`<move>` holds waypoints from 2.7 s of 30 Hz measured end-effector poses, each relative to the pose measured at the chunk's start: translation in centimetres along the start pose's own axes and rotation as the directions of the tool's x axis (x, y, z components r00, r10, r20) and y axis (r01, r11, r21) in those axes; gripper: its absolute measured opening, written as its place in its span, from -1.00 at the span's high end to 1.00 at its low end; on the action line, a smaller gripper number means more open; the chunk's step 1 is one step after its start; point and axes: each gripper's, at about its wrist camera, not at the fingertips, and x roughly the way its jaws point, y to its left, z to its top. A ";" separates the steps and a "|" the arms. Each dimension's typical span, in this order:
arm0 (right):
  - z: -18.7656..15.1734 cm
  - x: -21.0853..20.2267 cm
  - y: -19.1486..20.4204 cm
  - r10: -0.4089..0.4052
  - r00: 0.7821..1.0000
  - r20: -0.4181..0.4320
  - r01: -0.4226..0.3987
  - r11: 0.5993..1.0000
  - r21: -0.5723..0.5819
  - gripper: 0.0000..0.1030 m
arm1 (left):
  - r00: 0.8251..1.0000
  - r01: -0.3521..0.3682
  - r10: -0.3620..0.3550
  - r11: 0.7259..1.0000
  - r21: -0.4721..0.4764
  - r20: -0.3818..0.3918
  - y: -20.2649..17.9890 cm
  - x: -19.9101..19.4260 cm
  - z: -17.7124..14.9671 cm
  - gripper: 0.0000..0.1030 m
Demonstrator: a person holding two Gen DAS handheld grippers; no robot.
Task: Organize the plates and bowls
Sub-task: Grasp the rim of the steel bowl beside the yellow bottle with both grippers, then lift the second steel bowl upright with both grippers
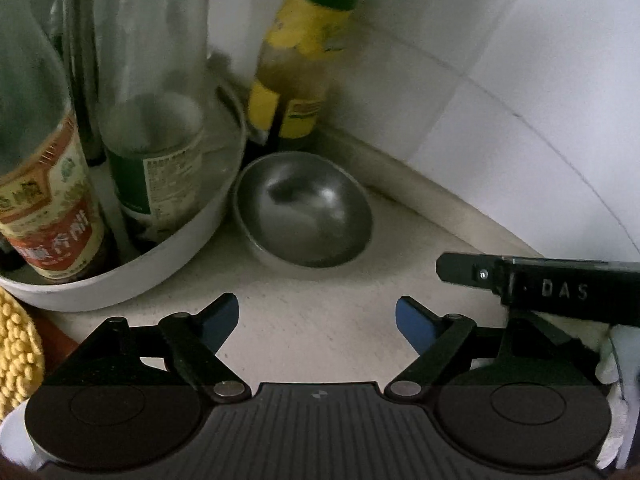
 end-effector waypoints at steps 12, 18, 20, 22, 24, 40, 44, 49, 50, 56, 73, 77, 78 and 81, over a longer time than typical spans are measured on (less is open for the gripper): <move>4.6 7.8 -2.2 0.082 0.996 -0.034 -0.082 0.997 -0.004 0.30 | 0.992 -0.113 0.122 0.957 -0.267 0.016 2.7 4.0 1.4 -0.74; 5.7 10.7 -2.0 0.118 0.991 -0.061 -0.119 0.993 -0.007 0.30 | 0.988 -0.149 0.154 0.954 -0.260 0.001 2.1 5.8 2.1 -0.74; 5.9 11.7 -1.6 0.102 0.992 -0.075 -0.105 0.994 -0.031 0.29 | 0.986 -0.158 0.165 0.958 -0.239 0.011 1.8 6.0 2.2 -0.74; 6.1 12.4 -1.2 0.088 0.992 -0.095 -0.093 0.995 -0.048 0.29 | 0.982 -0.181 0.187 0.960 -0.212 0.009 1.5 6.2 2.4 -0.74; 6.3 12.9 -0.8 0.080 0.991 -0.109 -0.088 0.994 -0.071 0.29 | 0.979 -0.199 0.203 0.961 -0.191 0.005 1.2 6.4 2.6 -0.74; 4.1 13.4 -0.2 0.117 0.972 -0.206 -0.143 0.983 -0.114 0.44 | 0.992 -0.087 0.090 0.995 0.047 -0.086 -1.5 8.5 1.9 -0.14; 2.7 12.1 -1.5 0.107 0.965 -0.240 -0.134 0.986 -0.098 0.44 | 0.990 -0.019 0.030 0.996 0.083 -0.136 -2.3 8.1 0.8 -0.24; 1.6 10.4 -3.3 0.111 0.963 -0.247 -0.132 0.989 -0.072 0.45 | 0.991 -0.051 0.059 0.997 0.065 -0.122 -1.5 8.4 1.7 -0.57; 1.7 10.1 -3.9 0.111 0.965 -0.235 -0.128 0.990 -0.056 0.44 | 0.990 -0.064 0.070 0.997 0.048 -0.122 -1.1 8.5 2.0 -0.57; 2.5 10.4 -5.5 0.125 0.973 -0.193 -0.123 0.992 0.027 0.39 | 0.987 -0.109 0.119 0.990 0.090 -0.110 -1.3 9.5 2.5 -0.33; 0.3 10.0 -4.7 0.153 0.969 -0.194 -0.144 0.988 0.061 0.58 | 0.993 -0.078 0.092 0.979 0.187 -0.072 -3.0 8.1 2.0 0.18; 0.7 9.0 -4.3 0.144 0.974 -0.173 -0.136 0.989 0.055 0.58 | 0.995 -0.069 0.081 0.979 0.192 -0.056 -3.2 7.1 2.4 0.16; 0.8 8.6 -4.3 0.142 0.976 -0.167 -0.135 0.989 0.053 0.58 | 0.996 -0.068 0.079 0.979 0.192 -0.051 -3.3 6.7 2.3 0.16; 1.1 7.7 -3.9 0.136 0.979 -0.150 -0.130 0.990 0.048 0.58 | 0.997 -0.062 0.070 0.979 0.193 -0.036 -3.4 5.7 2.4 0.16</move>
